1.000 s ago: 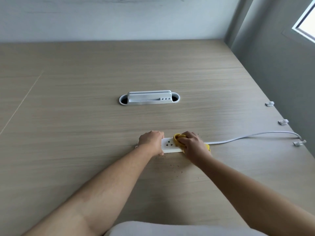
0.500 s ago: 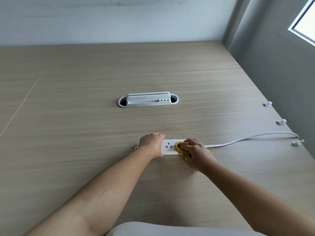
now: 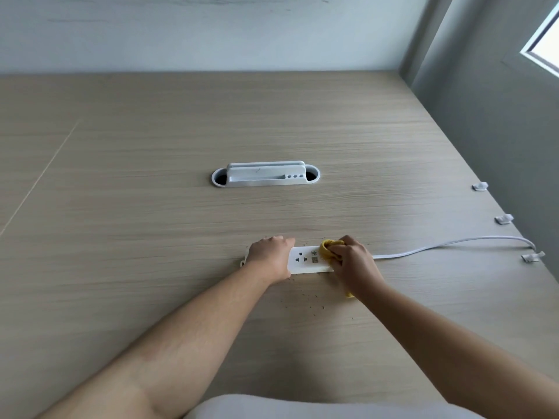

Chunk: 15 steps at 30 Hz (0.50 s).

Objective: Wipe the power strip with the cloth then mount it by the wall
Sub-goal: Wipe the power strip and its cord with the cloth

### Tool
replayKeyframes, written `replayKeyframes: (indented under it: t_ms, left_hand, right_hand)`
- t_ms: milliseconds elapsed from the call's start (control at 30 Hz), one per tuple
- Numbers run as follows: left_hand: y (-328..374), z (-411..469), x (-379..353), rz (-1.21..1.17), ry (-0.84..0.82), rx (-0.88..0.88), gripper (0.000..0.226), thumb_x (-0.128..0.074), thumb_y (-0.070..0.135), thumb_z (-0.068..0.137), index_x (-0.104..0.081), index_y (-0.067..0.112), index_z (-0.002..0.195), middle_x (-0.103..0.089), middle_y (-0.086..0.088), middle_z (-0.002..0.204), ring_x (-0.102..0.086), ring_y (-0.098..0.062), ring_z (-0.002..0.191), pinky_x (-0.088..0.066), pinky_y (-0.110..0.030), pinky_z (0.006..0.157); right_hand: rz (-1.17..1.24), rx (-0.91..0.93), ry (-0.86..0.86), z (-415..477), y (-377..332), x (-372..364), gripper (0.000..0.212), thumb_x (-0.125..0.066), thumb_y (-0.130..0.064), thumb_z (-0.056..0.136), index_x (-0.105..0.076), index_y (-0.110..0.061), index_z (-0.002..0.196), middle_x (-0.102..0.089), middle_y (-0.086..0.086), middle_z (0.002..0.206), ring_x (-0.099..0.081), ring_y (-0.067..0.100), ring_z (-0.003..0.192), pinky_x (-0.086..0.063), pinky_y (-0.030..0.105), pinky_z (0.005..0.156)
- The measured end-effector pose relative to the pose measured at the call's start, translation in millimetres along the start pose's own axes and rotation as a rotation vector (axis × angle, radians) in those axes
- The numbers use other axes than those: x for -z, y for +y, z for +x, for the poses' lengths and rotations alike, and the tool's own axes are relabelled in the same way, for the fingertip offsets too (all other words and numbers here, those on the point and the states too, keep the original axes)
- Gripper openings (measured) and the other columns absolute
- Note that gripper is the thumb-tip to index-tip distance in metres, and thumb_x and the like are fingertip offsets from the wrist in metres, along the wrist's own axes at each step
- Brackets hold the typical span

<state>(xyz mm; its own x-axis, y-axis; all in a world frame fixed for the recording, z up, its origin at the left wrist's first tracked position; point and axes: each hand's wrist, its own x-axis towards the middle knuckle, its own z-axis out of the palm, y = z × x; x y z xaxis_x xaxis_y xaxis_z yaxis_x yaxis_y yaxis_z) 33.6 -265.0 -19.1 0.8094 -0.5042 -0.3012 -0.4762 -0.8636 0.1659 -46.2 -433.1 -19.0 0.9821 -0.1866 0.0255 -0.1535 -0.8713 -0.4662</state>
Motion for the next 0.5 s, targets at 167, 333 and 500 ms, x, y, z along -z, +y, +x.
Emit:
replayKeyframes:
  t_ms: [167, 333, 500]
  left_hand:
    - [0, 0, 1, 0.005, -0.014, -0.001, 0.044, -0.076, 0.030, 0.071, -0.051, 0.019, 0.106, -0.060, -0.002, 0.106, -0.058, -0.025, 0.096, -0.042, -0.032, 0.069]
    - [0, 0, 2, -0.017, -0.018, 0.003, 0.046, -0.078, 0.029, 0.068, -0.051, 0.019, 0.104, -0.060, -0.002, 0.107, -0.059, -0.026, 0.098, -0.040, -0.032, 0.070]
    - [0, 0, 2, -0.013, -0.016, 0.007, 0.044, -0.078, 0.031, 0.069, -0.051, 0.020, 0.102, -0.060, -0.002, 0.104, -0.058, -0.025, 0.093, -0.040, -0.032, 0.068]
  right_hand:
    - [-0.060, 0.198, -0.094, -10, -2, 1, 0.020, -0.061, -0.008, 0.082, -0.072, -0.011, 0.098, -0.062, 0.012, 0.099, -0.054, 0.030, 0.095, -0.049, 0.036, 0.076]
    - [-0.013, 0.071, -0.019, -8, 15, 8, 0.022, -0.063, -0.002, 0.077, -0.072, -0.010, 0.096, -0.062, 0.013, 0.097, -0.056, 0.031, 0.090, -0.050, 0.038, 0.070]
    - [-0.075, 0.153, -0.076, 1, 1, 1, 0.023, -0.060, -0.006, 0.082, -0.071, -0.013, 0.101, -0.061, 0.011, 0.103, -0.053, 0.029, 0.099, -0.050, 0.037, 0.075]
